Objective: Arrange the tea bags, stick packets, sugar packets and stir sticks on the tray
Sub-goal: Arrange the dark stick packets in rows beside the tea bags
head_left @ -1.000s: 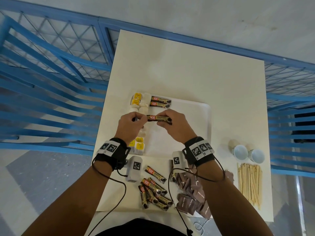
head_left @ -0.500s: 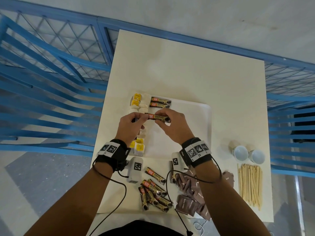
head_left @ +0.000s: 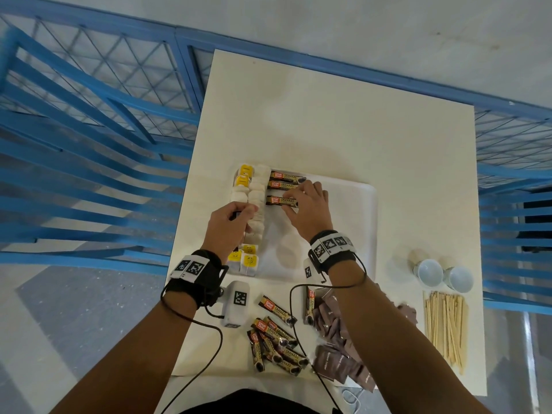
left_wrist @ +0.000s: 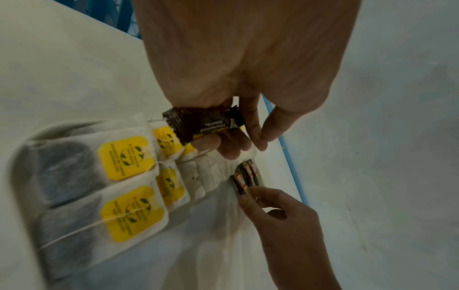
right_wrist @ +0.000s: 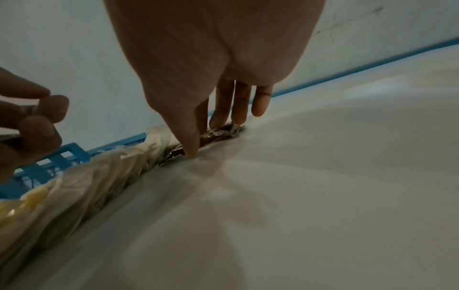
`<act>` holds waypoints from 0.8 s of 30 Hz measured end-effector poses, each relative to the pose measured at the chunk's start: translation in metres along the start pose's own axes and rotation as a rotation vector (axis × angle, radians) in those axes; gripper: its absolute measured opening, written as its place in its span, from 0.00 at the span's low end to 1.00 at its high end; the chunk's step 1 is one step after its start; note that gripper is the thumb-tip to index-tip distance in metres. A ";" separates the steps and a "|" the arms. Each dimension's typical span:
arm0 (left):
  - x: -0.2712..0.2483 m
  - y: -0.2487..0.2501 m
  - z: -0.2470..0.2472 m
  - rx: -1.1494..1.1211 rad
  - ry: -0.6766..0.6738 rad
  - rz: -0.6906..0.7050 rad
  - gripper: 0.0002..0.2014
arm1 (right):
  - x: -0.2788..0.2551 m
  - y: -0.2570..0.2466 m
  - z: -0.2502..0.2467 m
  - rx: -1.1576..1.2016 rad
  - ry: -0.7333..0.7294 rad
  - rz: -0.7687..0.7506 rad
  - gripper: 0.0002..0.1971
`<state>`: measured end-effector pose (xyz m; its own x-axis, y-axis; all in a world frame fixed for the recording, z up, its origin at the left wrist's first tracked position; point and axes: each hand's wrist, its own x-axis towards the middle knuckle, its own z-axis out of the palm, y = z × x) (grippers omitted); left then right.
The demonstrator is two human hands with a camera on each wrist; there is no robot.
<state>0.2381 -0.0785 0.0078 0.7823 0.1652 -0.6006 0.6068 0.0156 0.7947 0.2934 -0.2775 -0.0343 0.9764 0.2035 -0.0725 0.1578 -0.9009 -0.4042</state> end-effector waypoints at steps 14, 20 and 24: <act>0.001 0.001 0.002 -0.034 0.002 -0.006 0.06 | 0.012 -0.004 0.007 -0.082 0.008 0.030 0.08; 0.000 0.002 0.001 -0.115 -0.024 -0.033 0.15 | 0.014 -0.005 0.009 -0.061 -0.001 0.061 0.10; -0.001 0.003 0.001 -0.150 -0.046 -0.036 0.20 | 0.013 -0.006 0.007 -0.060 0.012 0.055 0.12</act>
<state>0.2392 -0.0792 0.0102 0.7679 0.1165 -0.6299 0.6097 0.1686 0.7745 0.3038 -0.2669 -0.0395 0.9855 0.1485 -0.0819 0.1118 -0.9321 -0.3445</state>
